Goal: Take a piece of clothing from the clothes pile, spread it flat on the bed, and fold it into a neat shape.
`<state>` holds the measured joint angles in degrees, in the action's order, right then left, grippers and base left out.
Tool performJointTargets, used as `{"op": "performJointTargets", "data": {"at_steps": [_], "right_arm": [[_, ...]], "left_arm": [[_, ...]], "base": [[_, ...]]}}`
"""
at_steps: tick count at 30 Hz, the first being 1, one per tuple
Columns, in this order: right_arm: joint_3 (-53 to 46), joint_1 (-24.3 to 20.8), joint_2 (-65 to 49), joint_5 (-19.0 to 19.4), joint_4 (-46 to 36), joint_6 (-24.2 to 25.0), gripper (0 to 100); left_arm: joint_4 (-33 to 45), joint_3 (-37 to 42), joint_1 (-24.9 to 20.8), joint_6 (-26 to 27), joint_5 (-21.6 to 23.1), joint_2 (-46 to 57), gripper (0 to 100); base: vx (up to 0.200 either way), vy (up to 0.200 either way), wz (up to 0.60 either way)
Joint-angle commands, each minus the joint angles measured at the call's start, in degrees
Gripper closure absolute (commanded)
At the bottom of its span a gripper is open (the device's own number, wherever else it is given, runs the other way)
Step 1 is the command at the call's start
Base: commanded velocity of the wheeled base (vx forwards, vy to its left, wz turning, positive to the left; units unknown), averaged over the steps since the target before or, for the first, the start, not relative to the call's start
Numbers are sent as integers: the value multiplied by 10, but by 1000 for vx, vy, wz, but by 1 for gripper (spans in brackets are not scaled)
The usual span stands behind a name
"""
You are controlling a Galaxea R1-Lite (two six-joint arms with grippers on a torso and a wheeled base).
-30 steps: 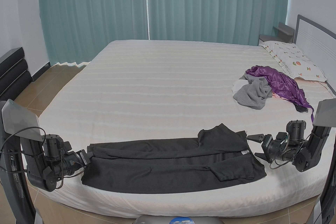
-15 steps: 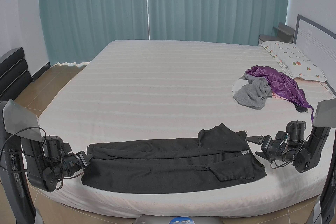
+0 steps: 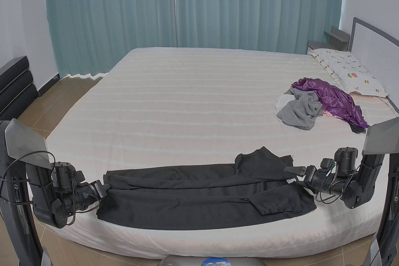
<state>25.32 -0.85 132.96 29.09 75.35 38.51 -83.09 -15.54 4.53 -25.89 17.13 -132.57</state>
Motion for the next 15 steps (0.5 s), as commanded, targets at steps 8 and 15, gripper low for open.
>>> {"op": "performJointTargets", "data": {"at_steps": [8,15], "right_arm": [[-9,0,41,4,16,-58,100],[-32,4,53,-2,59,-90,100]], "left_arm": [[0,0,0,-3,0,-1,100],[0,1,0,-4,0,-1,100]], "base": [[0,0,0],[0,0,0]]}}
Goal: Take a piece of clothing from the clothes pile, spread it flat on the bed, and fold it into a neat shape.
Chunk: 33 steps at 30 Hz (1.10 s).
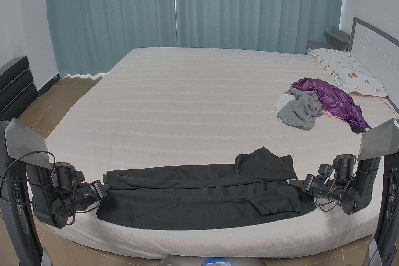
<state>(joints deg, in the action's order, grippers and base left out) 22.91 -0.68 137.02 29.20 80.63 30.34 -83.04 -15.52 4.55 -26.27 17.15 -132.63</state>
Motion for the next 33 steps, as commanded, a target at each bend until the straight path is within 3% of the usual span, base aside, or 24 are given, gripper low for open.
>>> {"op": "performJointTargets", "data": {"at_steps": [1,9,15,33], "right_arm": [[-8,3,15,-3,12,-15,100],[-14,7,9,-1,43,-7,100],[-8,12,6,-4,71,34,100],[10,13,35,-9,68,36,100]], "left_arm": [[0,1,0,0,0,-1,100],[-1,2,2,0,0,-1,100],[-1,1,6,0,0,-1,100],[-1,-4,11,0,0,-22,100]], "base": [[0,0,0],[0,0,0],[0,0,0],[0,0,0]]}}
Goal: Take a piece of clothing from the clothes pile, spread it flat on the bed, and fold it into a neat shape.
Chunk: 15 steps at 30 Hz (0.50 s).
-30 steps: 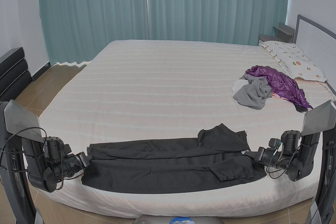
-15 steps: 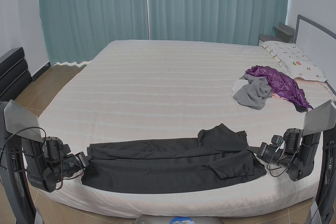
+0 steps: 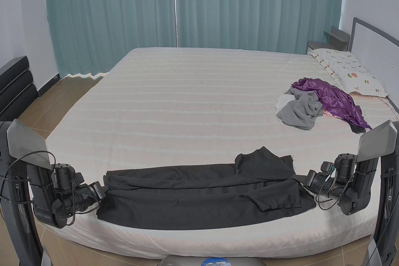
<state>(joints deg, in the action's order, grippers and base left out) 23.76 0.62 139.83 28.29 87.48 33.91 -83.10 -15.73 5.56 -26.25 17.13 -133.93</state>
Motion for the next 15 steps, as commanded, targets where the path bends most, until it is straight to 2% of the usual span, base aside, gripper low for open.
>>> {"op": "performJointTargets", "data": {"at_steps": [1,6,7,15], "right_arm": [[1,0,9,0,1,0,100],[2,-2,14,0,1,-1,100],[2,-3,19,0,2,-1,0],[-9,2,-13,2,3,8,0]], "left_arm": [[0,-2,1,0,0,-10,100],[0,-2,1,0,-1,-15,100],[0,-2,1,0,-1,-16,0],[0,17,9,-4,-1,3,0]], "base": [[0,0,0],[0,0,0],[0,0,0],[0,0,0]]}}
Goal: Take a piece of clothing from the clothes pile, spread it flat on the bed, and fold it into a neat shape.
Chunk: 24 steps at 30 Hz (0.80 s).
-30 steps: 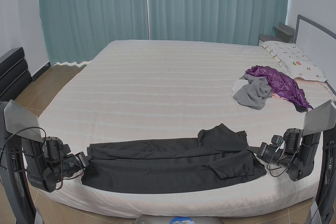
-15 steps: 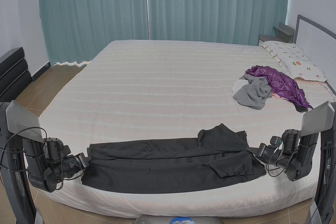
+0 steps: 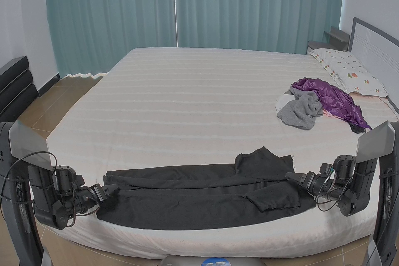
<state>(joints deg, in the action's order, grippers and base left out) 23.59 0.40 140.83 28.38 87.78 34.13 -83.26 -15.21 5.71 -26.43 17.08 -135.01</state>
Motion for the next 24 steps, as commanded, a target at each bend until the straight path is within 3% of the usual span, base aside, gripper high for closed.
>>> {"op": "performJointTargets", "data": {"at_steps": [1,5,13,24], "right_arm": [[-11,6,-32,0,0,19,0],[-14,15,-65,-1,-1,70,0],[-8,25,-66,-1,-4,97,0],[-12,21,-64,0,-4,103,0]], "left_arm": [[1,14,12,-4,1,23,0],[1,17,26,-12,1,53,0],[2,-20,-6,-125,0,61,0],[2,-66,-25,-126,-5,19,0]], "base": [[0,0,0],[0,0,0],[0,0,0],[0,0,0]]}}
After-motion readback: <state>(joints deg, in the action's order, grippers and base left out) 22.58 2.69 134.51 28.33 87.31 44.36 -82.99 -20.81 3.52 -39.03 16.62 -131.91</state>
